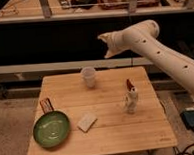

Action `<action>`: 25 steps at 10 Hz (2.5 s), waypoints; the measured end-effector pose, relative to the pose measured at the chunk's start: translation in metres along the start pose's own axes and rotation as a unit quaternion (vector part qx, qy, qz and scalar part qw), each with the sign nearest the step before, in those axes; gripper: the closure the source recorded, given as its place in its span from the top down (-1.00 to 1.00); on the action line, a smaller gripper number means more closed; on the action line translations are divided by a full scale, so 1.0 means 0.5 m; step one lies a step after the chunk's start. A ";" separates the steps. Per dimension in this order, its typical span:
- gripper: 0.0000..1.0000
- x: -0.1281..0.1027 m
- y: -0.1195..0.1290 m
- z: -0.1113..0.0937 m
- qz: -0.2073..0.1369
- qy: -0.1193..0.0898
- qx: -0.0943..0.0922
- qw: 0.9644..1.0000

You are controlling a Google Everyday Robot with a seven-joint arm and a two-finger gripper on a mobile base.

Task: Place the ceramic cup in the ceramic bowl

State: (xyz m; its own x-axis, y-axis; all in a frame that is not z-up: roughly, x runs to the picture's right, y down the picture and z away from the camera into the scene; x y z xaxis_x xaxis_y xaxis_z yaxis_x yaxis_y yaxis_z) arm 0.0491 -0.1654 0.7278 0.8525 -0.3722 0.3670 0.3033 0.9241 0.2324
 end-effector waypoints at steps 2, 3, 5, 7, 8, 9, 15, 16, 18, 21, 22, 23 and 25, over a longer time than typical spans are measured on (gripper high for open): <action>0.30 -0.033 0.019 0.041 -0.009 -0.018 -0.020 1.000; 0.30 -0.056 0.025 0.062 -0.015 -0.030 -0.030 0.999; 0.30 -0.098 0.044 0.104 -0.033 -0.048 -0.055 0.997; 0.30 -0.106 0.084 0.140 -0.040 -0.056 -0.088 0.994; 0.30 -0.102 0.108 0.154 -0.044 -0.057 -0.106 0.992; 0.30 -0.091 0.130 0.164 -0.046 -0.055 -0.122 0.990; 0.30 -0.124 0.196 0.228 -0.048 -0.073 -0.183 0.979; 0.30 -0.136 0.206 0.246 -0.052 -0.073 -0.193 0.977; 0.30 -0.123 0.224 0.285 -0.033 -0.063 -0.211 0.975; 0.30 -0.095 0.215 0.313 0.009 -0.053 -0.217 0.975; 0.30 -0.095 0.214 0.312 0.009 -0.053 -0.216 0.975; 0.30 -0.094 0.214 0.312 0.009 -0.053 -0.216 0.975; 0.30 -0.095 0.215 0.312 0.008 -0.052 -0.217 0.975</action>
State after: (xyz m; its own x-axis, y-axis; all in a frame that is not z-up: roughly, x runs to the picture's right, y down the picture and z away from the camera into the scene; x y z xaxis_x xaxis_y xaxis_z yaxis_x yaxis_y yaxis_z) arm -0.0254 -0.0619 0.8758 0.8176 -0.3428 0.4626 0.4607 0.8714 -0.1685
